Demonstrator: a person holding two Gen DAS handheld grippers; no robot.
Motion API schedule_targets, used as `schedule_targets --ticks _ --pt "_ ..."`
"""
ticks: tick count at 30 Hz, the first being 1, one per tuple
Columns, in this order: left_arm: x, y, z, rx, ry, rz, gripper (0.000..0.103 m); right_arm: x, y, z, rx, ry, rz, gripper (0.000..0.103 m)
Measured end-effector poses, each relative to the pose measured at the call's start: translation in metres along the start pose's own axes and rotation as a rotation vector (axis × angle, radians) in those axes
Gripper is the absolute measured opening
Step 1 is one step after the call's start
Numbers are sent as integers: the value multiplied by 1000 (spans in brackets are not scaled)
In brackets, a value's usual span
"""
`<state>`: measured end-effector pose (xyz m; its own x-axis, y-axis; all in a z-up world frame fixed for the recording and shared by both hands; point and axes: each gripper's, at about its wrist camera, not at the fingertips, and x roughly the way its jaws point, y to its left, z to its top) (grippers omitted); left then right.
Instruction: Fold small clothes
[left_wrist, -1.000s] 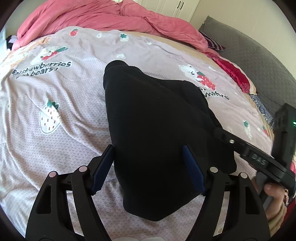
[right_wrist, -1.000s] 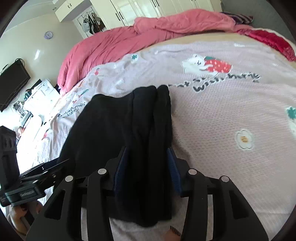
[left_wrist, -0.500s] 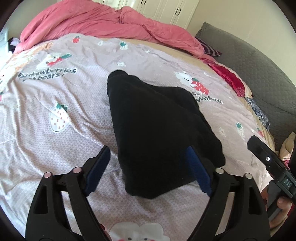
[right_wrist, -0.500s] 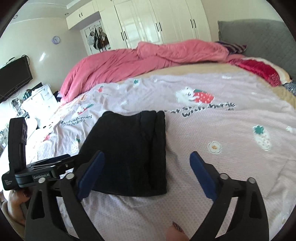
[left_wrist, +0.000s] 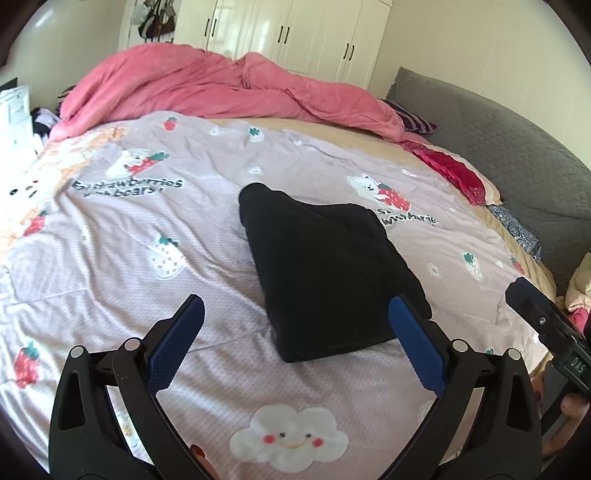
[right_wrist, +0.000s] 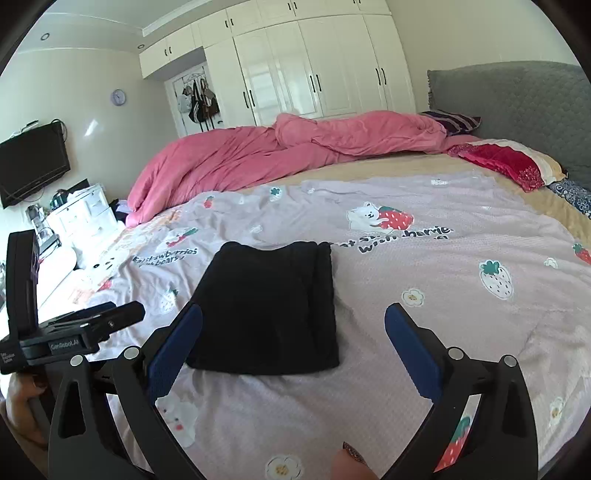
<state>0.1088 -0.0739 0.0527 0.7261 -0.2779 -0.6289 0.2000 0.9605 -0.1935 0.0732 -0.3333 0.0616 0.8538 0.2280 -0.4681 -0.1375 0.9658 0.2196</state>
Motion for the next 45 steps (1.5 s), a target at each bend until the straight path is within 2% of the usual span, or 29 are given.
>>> schedule_targets --ticks 6,11,19,27,45 --pt "-17 10 -18 -4 -12 29 94 -7 17 -24 -58 38 -23 99" --pt "-24 22 -42 -23 -10 59 94 -7 24 -51 -51 47 -61 99" --pt "-20 28 -68 -23 15 62 94 -2 24 -71 -43 70 -120 99" --pt "-18 33 -73 -42 27 65 94 4 24 -81 -20 113 -109 99" --pt "-21 30 -75 -33 26 90 94 4 30 -82 -39 127 -109 99"
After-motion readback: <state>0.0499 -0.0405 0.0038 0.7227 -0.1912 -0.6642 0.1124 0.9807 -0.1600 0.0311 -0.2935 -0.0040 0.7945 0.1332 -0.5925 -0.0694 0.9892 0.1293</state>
